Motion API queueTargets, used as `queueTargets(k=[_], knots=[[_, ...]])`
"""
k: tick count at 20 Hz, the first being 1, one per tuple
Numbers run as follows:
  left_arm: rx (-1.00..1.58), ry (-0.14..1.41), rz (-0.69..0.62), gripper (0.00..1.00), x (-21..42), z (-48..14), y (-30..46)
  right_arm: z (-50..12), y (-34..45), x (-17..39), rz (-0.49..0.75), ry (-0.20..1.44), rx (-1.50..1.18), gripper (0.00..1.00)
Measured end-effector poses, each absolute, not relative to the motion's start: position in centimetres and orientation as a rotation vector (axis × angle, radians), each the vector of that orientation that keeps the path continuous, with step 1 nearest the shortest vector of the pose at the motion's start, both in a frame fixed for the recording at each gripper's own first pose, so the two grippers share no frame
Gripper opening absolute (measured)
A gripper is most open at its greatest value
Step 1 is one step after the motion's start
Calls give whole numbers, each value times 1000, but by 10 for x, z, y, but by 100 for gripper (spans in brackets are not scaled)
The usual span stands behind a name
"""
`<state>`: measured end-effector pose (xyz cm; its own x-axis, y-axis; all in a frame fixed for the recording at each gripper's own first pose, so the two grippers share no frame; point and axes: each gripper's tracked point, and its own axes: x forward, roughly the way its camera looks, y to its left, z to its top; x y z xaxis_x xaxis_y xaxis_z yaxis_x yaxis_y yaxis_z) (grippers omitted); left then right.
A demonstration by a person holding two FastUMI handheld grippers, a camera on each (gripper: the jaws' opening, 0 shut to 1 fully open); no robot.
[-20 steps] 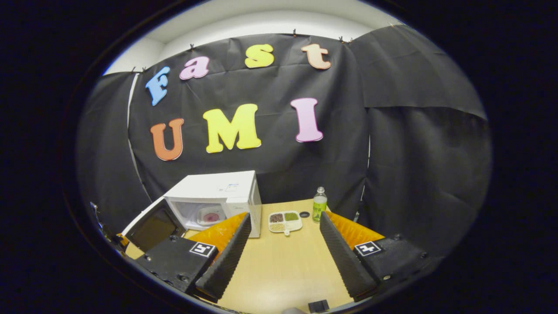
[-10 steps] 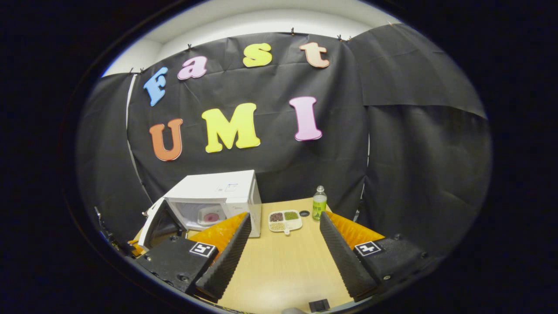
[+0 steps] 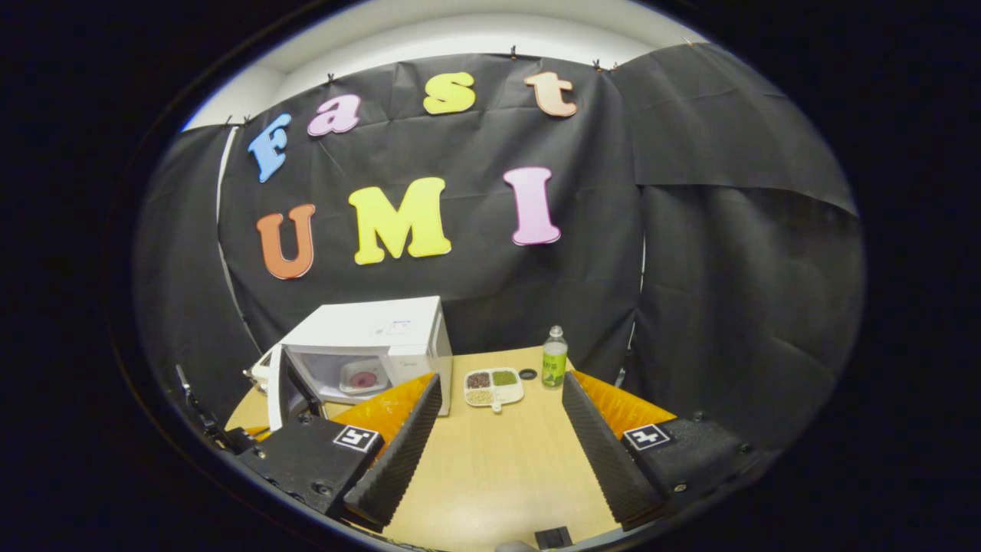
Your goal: Open the microwave oven with the left hand, put the food in, and close the microwave oven.
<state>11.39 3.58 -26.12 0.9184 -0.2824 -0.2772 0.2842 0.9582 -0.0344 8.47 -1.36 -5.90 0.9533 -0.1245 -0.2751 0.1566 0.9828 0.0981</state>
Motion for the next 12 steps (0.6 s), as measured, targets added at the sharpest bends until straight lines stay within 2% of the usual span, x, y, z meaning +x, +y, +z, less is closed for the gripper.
queueTargets(k=[1, 2, 3, 4, 5, 6, 10, 11, 12], knots=[[5, 285, -302, 0, 119, -262, 28, -59, -16, 86, -144, 273, 119, 92], [2, 280, -317, 0, 123, -260, 19, -58, -18, 87, -145, 275, 119, 100], [-4, 280, -331, 0, 128, -260, 11, -57, -19, 89, -142, 276, 117, 92], [-8, 276, -349, 0, 132, -259, 2, -56, -22, 90, -144, 277, 113, 100], [-7, 276, -365, 0, 137, -260, -7, -54, -22, 91, -140, 274, 113, 92], [-1, 274, -375, 0, 143, -261, -16, -51, -23, 92, -136, 270, 117, 100], [9, 270, -405, 0, 168, -263, -46, -49, -32, 99, -142, 264, 122, 100], [5, 274, -416, 0, 176, -264, -54, -51, -37, 100, -148, 268, 120, 92], [4, 277, -426, 0, 183, -265, -60, -52, -41, 101, -155, 270, 119, 100]])
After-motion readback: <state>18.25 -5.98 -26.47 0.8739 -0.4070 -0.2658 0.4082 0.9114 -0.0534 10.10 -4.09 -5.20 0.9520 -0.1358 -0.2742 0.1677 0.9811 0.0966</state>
